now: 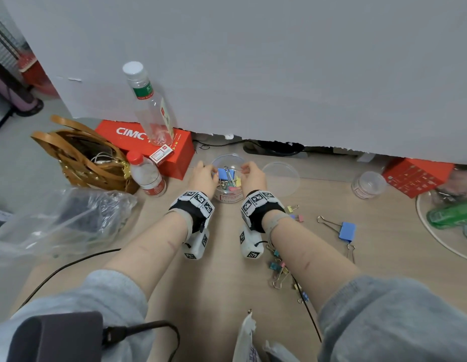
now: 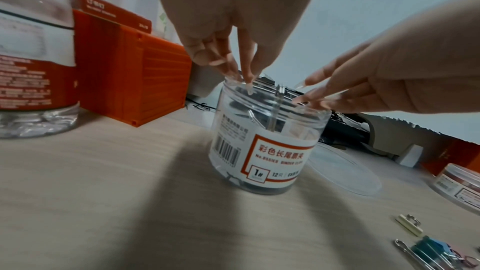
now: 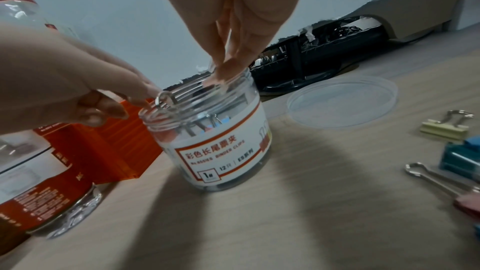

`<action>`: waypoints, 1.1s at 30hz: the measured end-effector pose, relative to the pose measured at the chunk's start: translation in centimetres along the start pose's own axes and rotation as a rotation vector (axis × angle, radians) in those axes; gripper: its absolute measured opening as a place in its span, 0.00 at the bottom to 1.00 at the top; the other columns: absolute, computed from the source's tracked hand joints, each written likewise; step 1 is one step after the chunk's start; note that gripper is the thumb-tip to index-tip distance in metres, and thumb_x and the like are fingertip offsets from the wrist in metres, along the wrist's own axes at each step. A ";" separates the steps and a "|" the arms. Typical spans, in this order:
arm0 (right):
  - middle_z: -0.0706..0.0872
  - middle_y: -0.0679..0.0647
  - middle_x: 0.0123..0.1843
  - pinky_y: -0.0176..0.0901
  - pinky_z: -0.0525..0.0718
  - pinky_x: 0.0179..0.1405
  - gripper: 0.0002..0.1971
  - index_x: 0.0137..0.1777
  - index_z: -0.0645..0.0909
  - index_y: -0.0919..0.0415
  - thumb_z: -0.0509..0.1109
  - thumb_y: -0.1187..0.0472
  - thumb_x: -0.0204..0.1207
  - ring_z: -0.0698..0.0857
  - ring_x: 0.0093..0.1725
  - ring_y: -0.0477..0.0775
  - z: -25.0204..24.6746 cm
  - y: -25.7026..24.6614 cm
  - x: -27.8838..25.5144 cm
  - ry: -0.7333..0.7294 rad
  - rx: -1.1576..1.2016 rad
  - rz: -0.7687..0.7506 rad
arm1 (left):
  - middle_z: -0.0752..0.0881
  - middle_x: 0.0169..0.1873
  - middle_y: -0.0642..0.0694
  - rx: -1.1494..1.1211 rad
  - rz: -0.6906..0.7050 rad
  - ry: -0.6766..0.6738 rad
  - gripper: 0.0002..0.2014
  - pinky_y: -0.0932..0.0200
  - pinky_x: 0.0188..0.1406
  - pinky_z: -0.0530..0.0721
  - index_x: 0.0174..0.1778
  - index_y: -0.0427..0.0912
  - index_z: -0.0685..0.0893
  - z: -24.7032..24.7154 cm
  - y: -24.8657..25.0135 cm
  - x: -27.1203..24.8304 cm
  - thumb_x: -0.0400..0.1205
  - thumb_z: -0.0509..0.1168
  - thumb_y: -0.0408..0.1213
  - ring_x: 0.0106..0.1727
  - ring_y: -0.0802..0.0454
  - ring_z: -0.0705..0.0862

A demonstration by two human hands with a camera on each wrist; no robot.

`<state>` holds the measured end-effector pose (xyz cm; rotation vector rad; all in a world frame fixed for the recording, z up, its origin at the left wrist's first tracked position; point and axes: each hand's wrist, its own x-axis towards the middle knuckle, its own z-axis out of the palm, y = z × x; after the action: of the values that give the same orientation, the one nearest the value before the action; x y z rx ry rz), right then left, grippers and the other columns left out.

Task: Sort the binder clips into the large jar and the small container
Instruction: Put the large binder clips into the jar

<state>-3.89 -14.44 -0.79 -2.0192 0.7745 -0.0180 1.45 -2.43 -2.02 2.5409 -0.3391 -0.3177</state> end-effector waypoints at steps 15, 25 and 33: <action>0.79 0.54 0.50 0.40 0.75 0.48 0.11 0.60 0.77 0.62 0.60 0.63 0.80 0.77 0.45 0.49 -3.7 4.6 -2.2 0.020 0.065 -0.092 | 0.88 0.51 0.33 -0.083 -0.164 -0.102 0.09 0.62 0.42 0.70 0.53 0.32 0.86 0.7 2.1 -0.2 0.80 0.65 0.30 0.55 0.39 0.85; 0.80 0.58 0.64 0.41 0.75 0.57 0.17 0.63 0.75 0.62 0.59 0.71 0.74 0.76 0.47 0.50 -4.2 7.6 -2.6 0.047 0.095 -0.038 | 0.87 0.48 0.28 -0.221 -0.262 -0.029 0.12 0.52 0.51 0.83 0.50 0.28 0.86 -0.2 2.1 1.6 0.80 0.57 0.22 0.50 0.36 0.87; 0.76 0.48 0.57 0.54 0.83 0.42 0.17 0.60 0.73 0.53 0.58 0.68 0.73 0.77 0.44 0.55 -4.9 9.3 -2.6 0.080 0.135 0.085 | 0.82 0.34 0.36 -0.246 -0.214 -0.106 0.07 0.59 0.40 0.84 0.45 0.28 0.84 1.2 2.3 3.3 0.79 0.60 0.22 0.36 0.46 0.80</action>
<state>-12.27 -20.17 -4.60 -1.8655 0.8858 -0.0995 3.82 -5.91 -2.20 2.3247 -0.0607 -0.5426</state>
